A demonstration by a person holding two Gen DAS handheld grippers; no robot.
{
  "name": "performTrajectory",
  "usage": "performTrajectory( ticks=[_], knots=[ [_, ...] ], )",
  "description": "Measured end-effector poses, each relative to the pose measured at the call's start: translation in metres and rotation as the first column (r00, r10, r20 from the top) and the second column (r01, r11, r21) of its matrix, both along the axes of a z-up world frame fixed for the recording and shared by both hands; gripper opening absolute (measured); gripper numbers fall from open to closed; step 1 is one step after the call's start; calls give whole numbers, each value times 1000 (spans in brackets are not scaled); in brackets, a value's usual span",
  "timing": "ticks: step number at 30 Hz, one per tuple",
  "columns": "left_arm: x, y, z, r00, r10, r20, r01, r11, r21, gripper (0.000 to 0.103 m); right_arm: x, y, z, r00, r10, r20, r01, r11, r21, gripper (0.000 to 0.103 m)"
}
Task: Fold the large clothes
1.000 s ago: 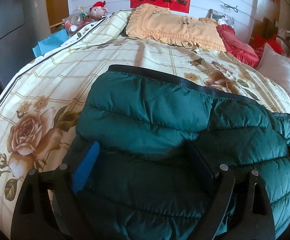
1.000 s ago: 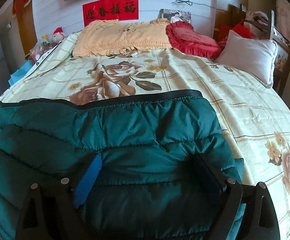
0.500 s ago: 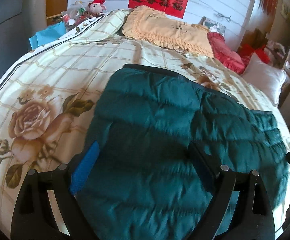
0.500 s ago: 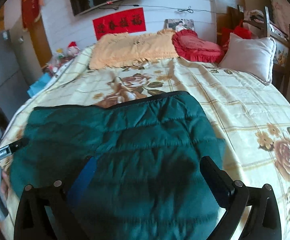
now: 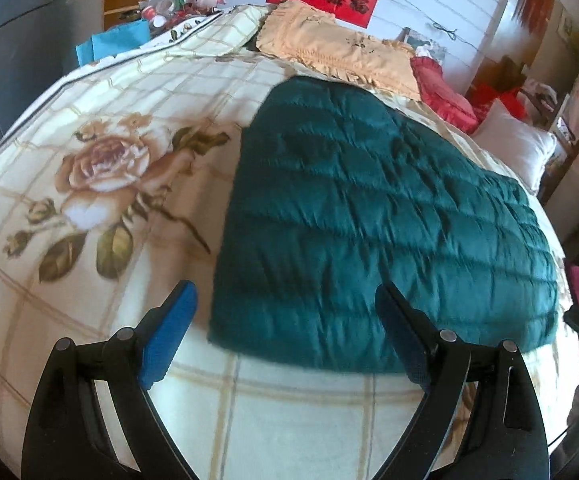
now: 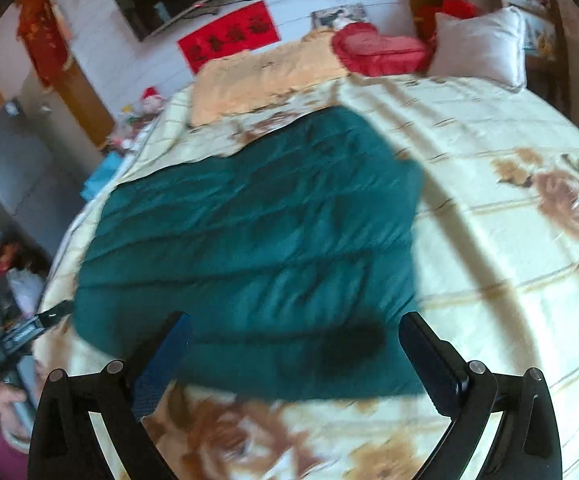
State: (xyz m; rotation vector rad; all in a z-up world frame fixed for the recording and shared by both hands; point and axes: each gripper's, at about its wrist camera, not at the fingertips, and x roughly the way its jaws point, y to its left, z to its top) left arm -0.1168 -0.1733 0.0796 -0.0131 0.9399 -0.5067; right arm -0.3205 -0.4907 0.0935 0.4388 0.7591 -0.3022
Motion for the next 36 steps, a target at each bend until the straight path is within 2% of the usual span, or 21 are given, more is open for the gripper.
performTrajectory(
  ticks=[4,8,11,16,22,24,30,34,35,36],
  knots=[
    [-1,6,-6,1000,3,-27,-4,1000,-19,91,-4,11,-8,999,3,-43,-5,998,-55,103],
    [11,20,-6,998,30,-55,-35,996,-81,91,-10,-2,-11,998,-32,-48,31,999,-35,103],
    [27,28,-13,994,48,-96,-57,994,-96,91,-16,-20,-12,995,-92,-42,91,996,-23,103],
    [48,37,-31,984,47,-171,-77,983,-170,91,-20,-53,-27,985,-166,-42,169,983,73,103],
    [64,28,-45,968,2,-249,-65,967,-245,91,-1,-78,-44,994,-113,9,108,969,223,103],
    [70,24,-49,964,-9,-267,-64,963,-262,97,8,-78,-49,997,-70,38,58,963,262,103],
    [74,5,-46,973,-30,-229,-31,966,-256,102,31,-69,-57,998,3,60,-19,962,272,103],
    [70,-10,-47,971,-70,-230,9,967,-255,102,40,-65,-57,999,-12,41,1,964,265,103],
    [68,-14,-46,971,-78,-228,20,969,-246,101,40,-64,-58,999,-17,40,5,962,272,102],
    [63,-15,-43,974,-85,-208,32,968,-247,91,39,-62,-57,999,-22,43,9,961,275,95]
  ],
)
